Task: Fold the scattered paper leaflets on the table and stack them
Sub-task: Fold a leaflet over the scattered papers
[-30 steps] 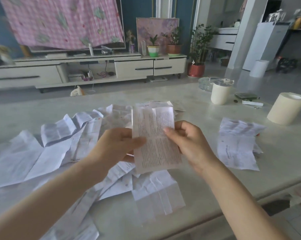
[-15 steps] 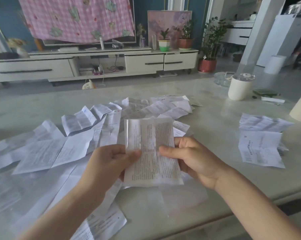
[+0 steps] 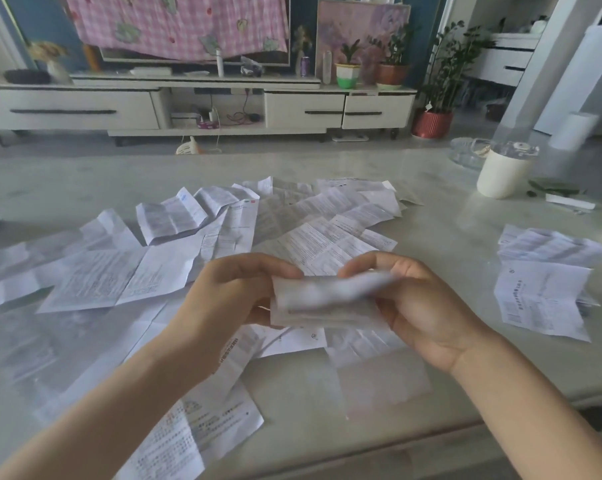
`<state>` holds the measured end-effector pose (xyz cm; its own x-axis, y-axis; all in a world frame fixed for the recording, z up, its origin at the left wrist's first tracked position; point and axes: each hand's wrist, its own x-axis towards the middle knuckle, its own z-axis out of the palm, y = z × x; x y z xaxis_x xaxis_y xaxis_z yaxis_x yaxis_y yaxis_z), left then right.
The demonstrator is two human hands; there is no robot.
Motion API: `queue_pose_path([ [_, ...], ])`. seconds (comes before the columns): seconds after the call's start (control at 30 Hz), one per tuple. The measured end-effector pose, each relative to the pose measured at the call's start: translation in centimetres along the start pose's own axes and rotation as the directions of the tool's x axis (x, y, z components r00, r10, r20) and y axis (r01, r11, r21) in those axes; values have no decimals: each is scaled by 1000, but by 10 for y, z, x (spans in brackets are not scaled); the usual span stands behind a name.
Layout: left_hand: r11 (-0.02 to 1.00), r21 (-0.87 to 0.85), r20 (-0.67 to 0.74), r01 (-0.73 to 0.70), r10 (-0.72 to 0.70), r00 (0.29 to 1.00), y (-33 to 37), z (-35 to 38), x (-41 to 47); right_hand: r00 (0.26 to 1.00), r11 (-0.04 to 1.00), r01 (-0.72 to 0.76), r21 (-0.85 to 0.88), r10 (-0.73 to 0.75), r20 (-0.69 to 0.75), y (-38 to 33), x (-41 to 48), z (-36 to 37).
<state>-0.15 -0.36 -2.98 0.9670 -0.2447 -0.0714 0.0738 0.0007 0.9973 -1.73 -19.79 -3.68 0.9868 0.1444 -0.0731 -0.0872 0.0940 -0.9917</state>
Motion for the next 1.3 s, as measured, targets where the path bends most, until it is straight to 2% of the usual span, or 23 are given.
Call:
queue_pose_path([
  [0.07,997,-77,-17,22,-23,1000,1,3,0,999,998,35,-56,-37,-33,2,-1,0],
  [0.17,949,-303,5,86,-89,996,2,7,0,976,963,172,-205,-195,-97,7,-1,1],
  [0.2,945,-308,36,110,-104,994,1,8,-1,960,940,225,-256,-259,-108,8,-1,2],
  [0.3,996,-62,86,71,-65,994,-9,12,-3,929,886,311,-344,-360,-87,10,-3,5],
  [0.37,1000,-9,18,8,-8,1000,-15,16,-4,946,910,292,-293,-319,-49,9,-4,5],
  [0.47,1000,-22,-101,-22,20,995,-22,19,0,991,989,126,-72,-129,-33,3,-4,-1],
  [0.5,999,-12,-110,-37,36,993,-21,22,2,994,993,103,-53,-104,-25,0,-5,-6],
  [0.57,998,8,-127,-62,62,990,-18,28,6,995,984,83,-156,-90,-32,-1,-7,-14],
  [0.63,997,27,-133,-77,80,988,-14,36,12,988,968,84,-237,-113,-109,0,-8,-21],
  [0.7,993,75,-78,-95,101,992,-9,48,21,945,967,105,-231,-169,-280,0,-10,-28],
  [0.77,992,98,7,-82,82,997,-5,69,31,868,957,129,-261,-236,-437,-1,-15,-43],
  [0.87,999,38,132,-20,15,991,-3,117,49,743,933,165,-320,-331,-582,-2,-29,-81],
  [0.97,995,94,185,-45,27,982,-1,162,68,624,936,197,-293,-350,-699,-7,-42,-114],
  [1.1,981,182,271,-65,13,962,-2,230,88,496,965,176,-196,-259,-828,-9,-63,-167],
  [1.2,948,280,292,-153,68,954,-4,253,97,463,964,264,-18,-143,-875,-12,-68,-187],
  [1.3,955,271,347,-121,20,938,-12,261,100,441,914,370,167,-15,-897,-15,-70,-202],
])
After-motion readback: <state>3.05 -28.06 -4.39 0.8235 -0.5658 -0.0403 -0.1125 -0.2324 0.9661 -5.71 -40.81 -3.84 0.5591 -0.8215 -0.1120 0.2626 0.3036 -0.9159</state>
